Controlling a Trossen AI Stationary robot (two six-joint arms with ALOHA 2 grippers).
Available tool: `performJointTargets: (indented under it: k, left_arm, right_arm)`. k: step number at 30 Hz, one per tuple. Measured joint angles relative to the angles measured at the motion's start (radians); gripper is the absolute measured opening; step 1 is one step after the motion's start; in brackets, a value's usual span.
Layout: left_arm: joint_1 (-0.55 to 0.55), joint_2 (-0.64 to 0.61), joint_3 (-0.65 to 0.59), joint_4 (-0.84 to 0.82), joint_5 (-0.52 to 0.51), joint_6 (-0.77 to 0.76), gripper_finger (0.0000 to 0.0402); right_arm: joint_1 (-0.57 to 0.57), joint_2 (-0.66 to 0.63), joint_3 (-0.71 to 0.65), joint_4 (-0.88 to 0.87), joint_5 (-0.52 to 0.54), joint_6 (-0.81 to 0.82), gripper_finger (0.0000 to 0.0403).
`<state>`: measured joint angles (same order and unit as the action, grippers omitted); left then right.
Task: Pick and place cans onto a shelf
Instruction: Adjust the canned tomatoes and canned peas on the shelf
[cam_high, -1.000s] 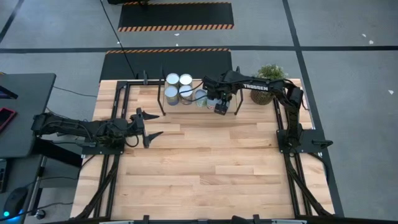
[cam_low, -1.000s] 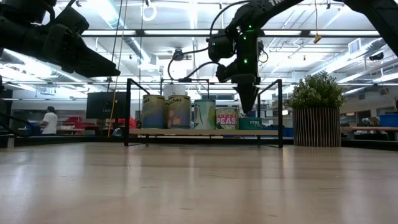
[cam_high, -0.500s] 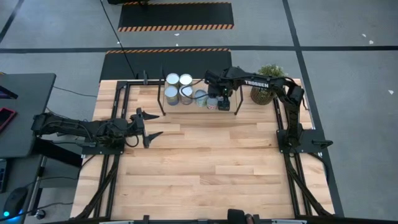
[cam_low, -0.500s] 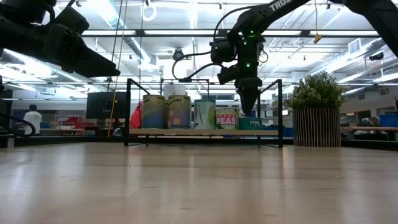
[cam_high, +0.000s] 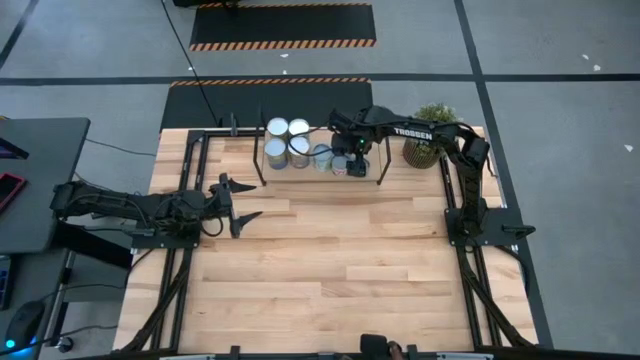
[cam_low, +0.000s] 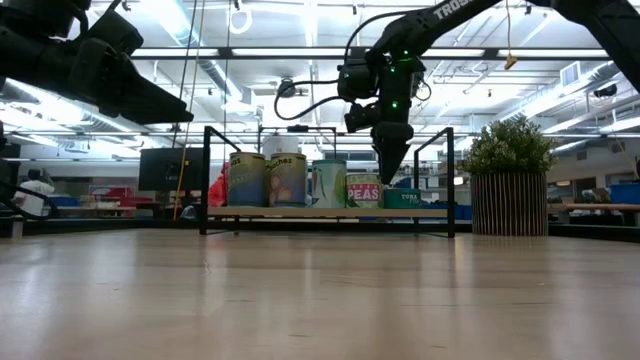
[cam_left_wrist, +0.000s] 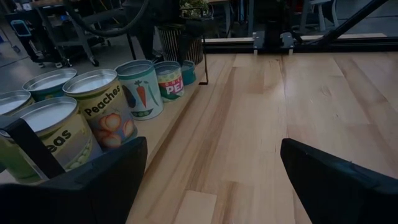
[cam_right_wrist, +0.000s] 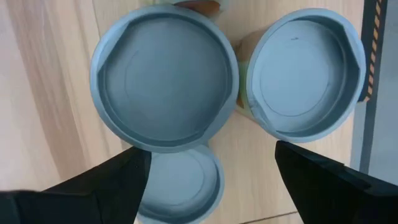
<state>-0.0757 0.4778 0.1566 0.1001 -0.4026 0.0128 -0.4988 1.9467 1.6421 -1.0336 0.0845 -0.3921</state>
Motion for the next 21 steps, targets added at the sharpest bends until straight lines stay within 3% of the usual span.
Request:
performJointTargets:
  k: [21]
  left_arm:
    - [0.0,0.0,0.0,0.0,0.0,0.01,0.0375]
  right_arm:
    - [0.013,0.0,0.0,0.038,0.002,0.011,0.0349]
